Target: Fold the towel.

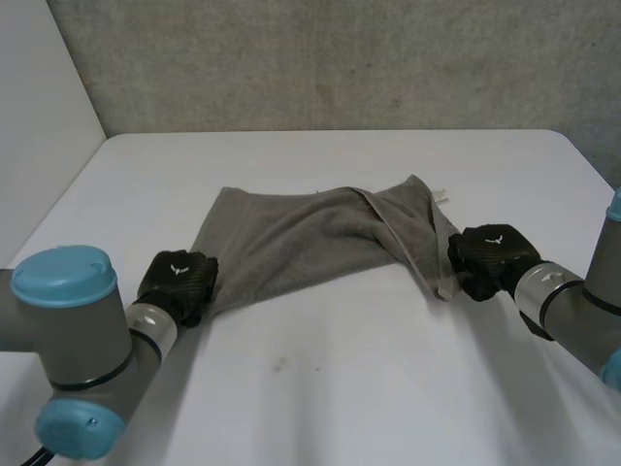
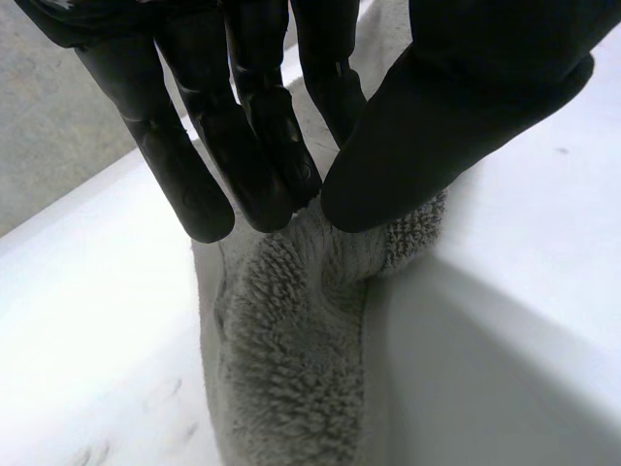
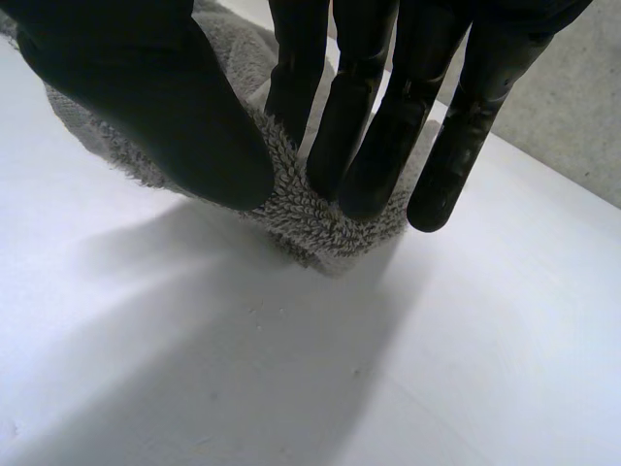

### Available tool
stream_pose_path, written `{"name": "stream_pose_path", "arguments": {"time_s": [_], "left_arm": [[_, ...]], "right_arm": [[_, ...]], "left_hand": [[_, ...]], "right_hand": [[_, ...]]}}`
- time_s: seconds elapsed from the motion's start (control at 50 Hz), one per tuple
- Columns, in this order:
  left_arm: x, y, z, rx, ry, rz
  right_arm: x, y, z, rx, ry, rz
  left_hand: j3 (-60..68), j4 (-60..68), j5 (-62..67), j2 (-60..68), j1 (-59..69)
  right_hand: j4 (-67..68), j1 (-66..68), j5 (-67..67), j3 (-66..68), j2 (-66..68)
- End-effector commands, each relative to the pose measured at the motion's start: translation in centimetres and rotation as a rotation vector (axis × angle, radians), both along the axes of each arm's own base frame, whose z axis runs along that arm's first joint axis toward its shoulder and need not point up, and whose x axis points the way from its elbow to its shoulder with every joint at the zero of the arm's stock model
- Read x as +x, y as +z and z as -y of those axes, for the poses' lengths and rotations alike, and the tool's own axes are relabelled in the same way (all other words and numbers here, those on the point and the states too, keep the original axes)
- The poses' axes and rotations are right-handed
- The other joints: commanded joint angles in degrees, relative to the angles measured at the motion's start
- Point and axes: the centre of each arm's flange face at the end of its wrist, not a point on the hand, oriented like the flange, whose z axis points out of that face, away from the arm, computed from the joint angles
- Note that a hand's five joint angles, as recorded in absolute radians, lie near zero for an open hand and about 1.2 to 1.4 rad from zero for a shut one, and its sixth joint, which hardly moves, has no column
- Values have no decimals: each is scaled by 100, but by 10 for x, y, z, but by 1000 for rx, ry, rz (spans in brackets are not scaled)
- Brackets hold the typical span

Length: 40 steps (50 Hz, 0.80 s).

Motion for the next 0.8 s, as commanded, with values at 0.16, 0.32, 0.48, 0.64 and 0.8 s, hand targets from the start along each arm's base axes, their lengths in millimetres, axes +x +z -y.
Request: {"name": "stream_pose_path", "arguments": {"time_s": [0.16,0.32,0.48,0.64,0.8], "left_arm": [[13,39,-33,14,-4,27],[33,62,-90,119,-30,59],[28,73,-133,97,-167,24],[8,107,-93,-107,-155,-101],[-32,106,-23,-187,-138,-246]], "right_arm": [[-1,66,-10,-182,7,46],[-4,150,-34,-427,6,121],[-11,206,-63,-549,10,199],[-6,203,-68,-531,55,210],[1,203,-75,-524,105,225]], "left_hand": [[1033,1024,1082,1023,1225],[1033,1024,1082,1023,1225],[-1313,-1322,-1264,-1323,-1121],[-5929,-5938,-5879,-5939,-5737],[-5845,-5854,-5796,-5855,-5653]], "right_hand": [[3205,2520,1353,1189,1241],[3205,2520,1353,1189,1241],[3205,2520,1353,1189,1241],[3205,2520,1353,1189,1241],[3205,2520,1353,1189,1241]]}}
